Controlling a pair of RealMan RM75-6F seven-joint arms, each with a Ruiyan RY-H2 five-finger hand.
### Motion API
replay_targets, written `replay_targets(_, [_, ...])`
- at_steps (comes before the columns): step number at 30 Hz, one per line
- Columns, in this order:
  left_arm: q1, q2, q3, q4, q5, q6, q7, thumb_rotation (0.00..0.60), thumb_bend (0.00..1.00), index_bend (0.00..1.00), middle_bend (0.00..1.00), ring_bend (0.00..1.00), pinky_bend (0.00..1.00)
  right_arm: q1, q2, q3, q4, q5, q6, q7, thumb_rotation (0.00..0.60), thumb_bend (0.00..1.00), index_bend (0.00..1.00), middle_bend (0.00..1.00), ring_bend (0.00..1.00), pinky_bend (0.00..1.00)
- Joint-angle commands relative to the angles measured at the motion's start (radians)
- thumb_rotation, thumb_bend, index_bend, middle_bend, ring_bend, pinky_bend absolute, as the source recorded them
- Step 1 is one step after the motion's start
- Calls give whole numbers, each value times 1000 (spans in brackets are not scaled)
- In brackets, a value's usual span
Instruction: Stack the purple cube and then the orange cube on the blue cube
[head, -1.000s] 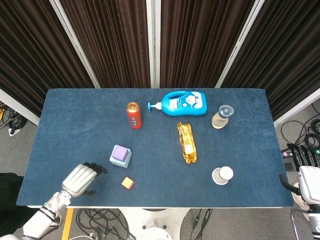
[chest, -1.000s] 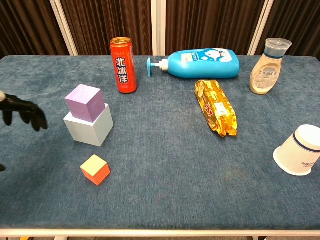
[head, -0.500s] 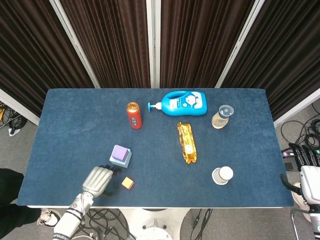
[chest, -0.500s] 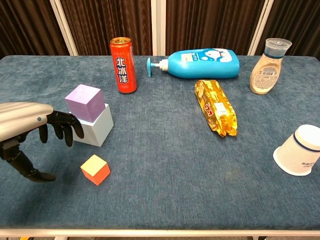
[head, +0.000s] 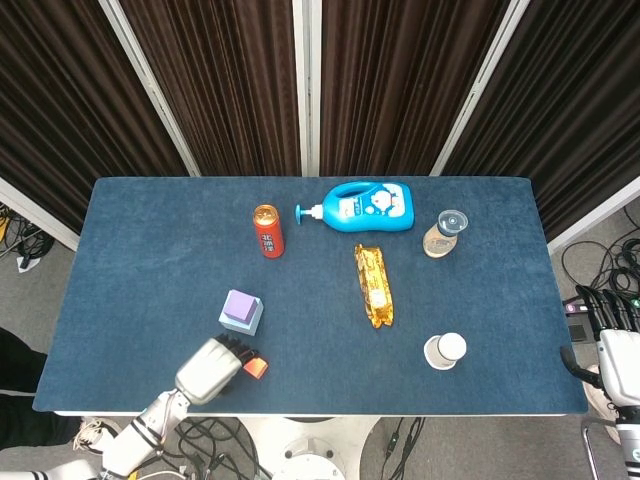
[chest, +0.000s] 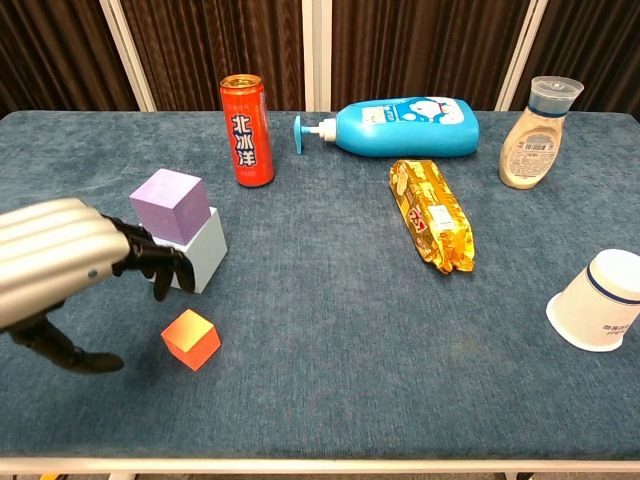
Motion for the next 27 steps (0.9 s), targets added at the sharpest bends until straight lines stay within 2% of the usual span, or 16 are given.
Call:
replay_targets(1, [-33, -36, 30, 118, 120, 33, -84, 600, 131, 399, 547, 410, 472, -1, 1, 0, 0, -1, 2, 3, 600, 230, 49, 87, 0, 0])
replay_targets(7, [-86, -81, 5, 212, 193, 24, -112, 600, 140, 398, 542, 410, 472, -9, 14, 2, 0, -6, 14, 46, 600, 230, 50, 88, 0, 0])
replay_targets(12, [-127, -103, -22, 235, 211, -1, -119, 600, 144, 394, 534, 410, 472, -10, 22, 5, 6, -2, 13, 71, 600, 230, 50, 88, 0, 0])
replay_targets(20, [-158, -126, -32, 270, 175, -74, -134, 600, 155, 394, 534, 409, 472, -13, 27, 4, 11, -7, 16, 90, 600, 230, 50, 88, 0, 0])
replay_targets(27, [-161, -133, -33, 310, 162, -73, -150, 600, 159, 394, 534, 410, 471, -11, 27, 4, 11, -5, 12, 87, 600, 230, 50, 88, 0, 0])
